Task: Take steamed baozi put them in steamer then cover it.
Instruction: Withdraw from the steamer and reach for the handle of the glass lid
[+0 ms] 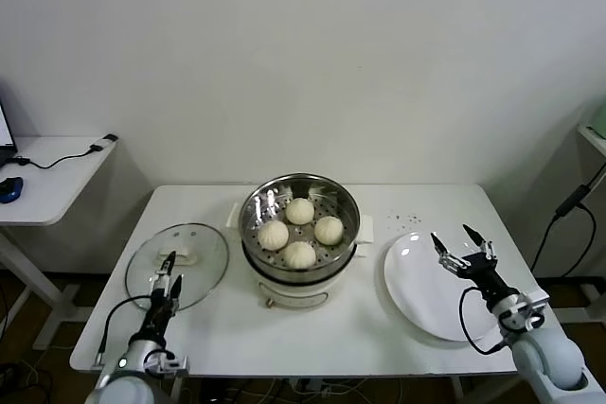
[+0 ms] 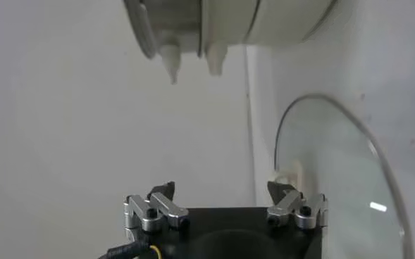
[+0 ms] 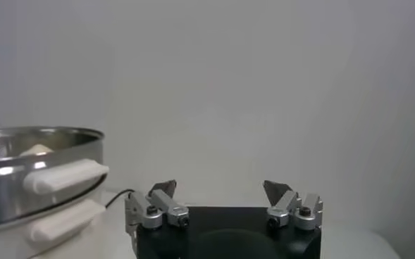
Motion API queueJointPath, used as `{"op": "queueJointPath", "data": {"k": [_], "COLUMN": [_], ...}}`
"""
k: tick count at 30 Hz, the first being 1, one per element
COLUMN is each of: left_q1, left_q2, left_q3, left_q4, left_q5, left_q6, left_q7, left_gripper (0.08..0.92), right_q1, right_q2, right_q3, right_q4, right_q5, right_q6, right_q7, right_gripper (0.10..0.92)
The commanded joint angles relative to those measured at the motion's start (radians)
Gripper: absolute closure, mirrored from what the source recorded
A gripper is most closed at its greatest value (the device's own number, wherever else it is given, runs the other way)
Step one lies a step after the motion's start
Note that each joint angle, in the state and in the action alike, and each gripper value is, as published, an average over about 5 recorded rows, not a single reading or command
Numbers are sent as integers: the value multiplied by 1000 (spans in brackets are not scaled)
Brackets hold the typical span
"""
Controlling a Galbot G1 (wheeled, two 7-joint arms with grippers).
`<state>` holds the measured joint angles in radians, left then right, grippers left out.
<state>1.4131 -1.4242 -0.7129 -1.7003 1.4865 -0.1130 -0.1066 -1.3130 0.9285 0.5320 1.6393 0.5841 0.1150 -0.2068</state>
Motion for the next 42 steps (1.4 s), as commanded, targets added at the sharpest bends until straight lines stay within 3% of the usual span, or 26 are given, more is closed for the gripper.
{"op": "queueJointPath", "data": {"k": [1,16,36,42], "left_q1": [-227,-308,-376,-375], "left_q2": [47,51,45,50], "left_q3": [-1,27,33,32], "left_q4": [259,391,455,462], "left_q5": [59,66,36,21], "left_q6": [5,30,66,58], "left_q7": [-20,-43,-62,-56], "left_gripper": [177,177,179,290], "right_q1": [-28,10,8,10], "right_q2": [37,58,70,79], "right_q3": [17,-12,4,4], "right_q4": [-28,-63,-105,-117], "right_q5": [-76,-106,-163,-181], "right_q6": [1,12,45,53], "right_q7": [5,12,-20,-29], "right_gripper": [203,203,203,203]}}
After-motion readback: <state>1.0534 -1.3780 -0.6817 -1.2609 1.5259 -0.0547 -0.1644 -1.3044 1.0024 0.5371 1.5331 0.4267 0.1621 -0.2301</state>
